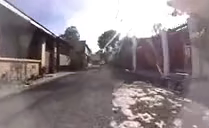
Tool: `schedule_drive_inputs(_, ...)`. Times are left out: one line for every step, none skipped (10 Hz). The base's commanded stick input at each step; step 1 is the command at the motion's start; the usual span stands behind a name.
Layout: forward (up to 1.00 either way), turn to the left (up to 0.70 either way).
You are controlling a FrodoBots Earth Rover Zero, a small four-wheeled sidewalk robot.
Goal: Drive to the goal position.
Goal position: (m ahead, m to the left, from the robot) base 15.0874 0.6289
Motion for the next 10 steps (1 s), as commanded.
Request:
schedule_drive_inputs(1.0,0.0)
schedule_drive_inputs(1.0,0.0)
schedule_drive_inputs(1.0,0.0)
schedule_drive_inputs(1.0,0.0)
schedule_drive_inputs(1.0,0.0)
schedule_drive_inputs(1.0,0.0)
schedule_drive_inputs(1.0,0.0)
schedule_drive_inputs(1.0,0.0)
schedule_drive_inputs(1.0,0.0)
schedule_drive_inputs(1.0,0.0)
